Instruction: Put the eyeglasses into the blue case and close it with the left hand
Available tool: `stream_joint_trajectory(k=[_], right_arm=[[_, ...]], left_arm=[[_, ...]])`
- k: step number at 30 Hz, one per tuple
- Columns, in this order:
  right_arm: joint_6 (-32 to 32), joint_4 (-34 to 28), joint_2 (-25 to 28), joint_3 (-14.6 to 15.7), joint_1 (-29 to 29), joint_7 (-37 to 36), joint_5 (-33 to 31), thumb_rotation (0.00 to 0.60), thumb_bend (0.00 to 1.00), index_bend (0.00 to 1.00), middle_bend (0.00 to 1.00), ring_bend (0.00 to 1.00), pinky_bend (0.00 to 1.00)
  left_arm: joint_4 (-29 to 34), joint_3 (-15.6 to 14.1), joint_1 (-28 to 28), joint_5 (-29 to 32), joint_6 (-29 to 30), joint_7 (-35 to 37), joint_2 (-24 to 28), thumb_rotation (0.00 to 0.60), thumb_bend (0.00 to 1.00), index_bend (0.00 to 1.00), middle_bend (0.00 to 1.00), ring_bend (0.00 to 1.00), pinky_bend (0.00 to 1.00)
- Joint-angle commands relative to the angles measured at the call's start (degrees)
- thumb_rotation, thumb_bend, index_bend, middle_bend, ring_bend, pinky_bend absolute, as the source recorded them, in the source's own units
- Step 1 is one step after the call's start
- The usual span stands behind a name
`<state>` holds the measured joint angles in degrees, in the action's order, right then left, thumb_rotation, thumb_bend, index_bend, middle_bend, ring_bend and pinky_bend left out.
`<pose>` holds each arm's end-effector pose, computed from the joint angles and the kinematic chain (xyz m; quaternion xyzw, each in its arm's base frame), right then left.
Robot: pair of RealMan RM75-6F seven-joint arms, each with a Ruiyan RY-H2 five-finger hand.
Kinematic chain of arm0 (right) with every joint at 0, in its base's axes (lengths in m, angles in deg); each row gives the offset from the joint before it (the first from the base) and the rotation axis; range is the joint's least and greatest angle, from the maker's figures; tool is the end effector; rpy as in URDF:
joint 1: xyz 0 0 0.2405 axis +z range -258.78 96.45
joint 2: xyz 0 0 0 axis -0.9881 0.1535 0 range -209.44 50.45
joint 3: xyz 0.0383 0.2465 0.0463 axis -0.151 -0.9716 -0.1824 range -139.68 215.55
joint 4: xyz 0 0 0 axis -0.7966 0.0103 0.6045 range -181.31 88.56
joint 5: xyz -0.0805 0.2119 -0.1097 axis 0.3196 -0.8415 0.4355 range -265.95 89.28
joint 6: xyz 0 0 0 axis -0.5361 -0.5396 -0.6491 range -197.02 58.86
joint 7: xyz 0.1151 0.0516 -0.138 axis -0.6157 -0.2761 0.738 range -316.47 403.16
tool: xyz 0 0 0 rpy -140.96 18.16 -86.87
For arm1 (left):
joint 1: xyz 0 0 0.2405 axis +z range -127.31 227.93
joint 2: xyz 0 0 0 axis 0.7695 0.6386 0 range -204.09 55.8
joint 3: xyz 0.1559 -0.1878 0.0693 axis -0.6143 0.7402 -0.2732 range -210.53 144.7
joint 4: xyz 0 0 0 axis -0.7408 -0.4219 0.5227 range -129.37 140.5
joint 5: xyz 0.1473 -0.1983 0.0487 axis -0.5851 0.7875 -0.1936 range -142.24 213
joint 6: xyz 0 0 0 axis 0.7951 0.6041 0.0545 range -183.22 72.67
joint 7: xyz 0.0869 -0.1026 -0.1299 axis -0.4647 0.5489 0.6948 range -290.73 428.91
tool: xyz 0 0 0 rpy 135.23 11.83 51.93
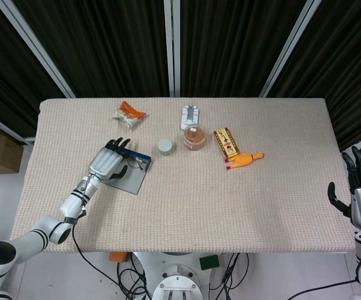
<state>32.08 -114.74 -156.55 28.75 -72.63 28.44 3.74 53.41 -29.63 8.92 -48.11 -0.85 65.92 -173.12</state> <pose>-0.3215 -0.2640 0.1471 0.5412 -0.2495 0.5553 0.5801 -0.2385 0.4308 -0.0824 -0.7934 -0.2560 -0.3034 0.4614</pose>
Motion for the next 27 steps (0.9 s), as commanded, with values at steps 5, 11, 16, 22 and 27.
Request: stream_joint_trajectory(k=[5, 11, 16, 22, 27], right_arm=[[0.08, -0.13, 0.10, 0.06, -0.10, 0.03, 0.02, 0.600, 0.55, 0.00, 0.00, 0.00, 0.00], [-0.17, 0.04, -0.09, 0.25, 0.00, 0.05, 0.17, 0.600, 0.55, 0.00, 0.00, 0.00, 0.00], [-0.47, 0.15, -0.62, 0.50, 0.21, 0.37, 0.42, 0.600, 0.55, 0.00, 0.00, 0.00, 0.00], [-0.19, -0.42, -0.64, 0.52, 0.38, 1.07, 0.89, 0.600, 0.55, 0.00, 0.00, 0.00, 0.00], [-0.14, -0.91, -0.42, 0.46, 0.36, 1.44, 0.86, 0.600, 0.55, 0.00, 0.00, 0.00, 0.00]], left_arm=[[7.40, -1.32, 3.13, -0.85, 4.57, -2.97, 4.26, 0.333, 0.45, 0.25, 0.00, 0.00, 0.14], [14.77, -2.79, 6.98, -0.94, 8.54, -5.37, 9.24, 0.354, 0.40, 0.23, 0.00, 0.00, 0.14], [17.34, -4.34, 8.81, -2.31, 10.41, -6.35, 10.91, 0.363, 0.31, 0.23, 0.00, 0.00, 0.14], [16.48, -5.12, 9.41, -2.99, 9.90, -5.64, 10.16, 0.357, 0.22, 0.22, 0.00, 0.00, 0.14], [14.00, -4.99, 9.13, -3.63, 9.46, -4.48, 8.09, 0.365, 0.22, 0.22, 0.00, 0.00, 0.14]])
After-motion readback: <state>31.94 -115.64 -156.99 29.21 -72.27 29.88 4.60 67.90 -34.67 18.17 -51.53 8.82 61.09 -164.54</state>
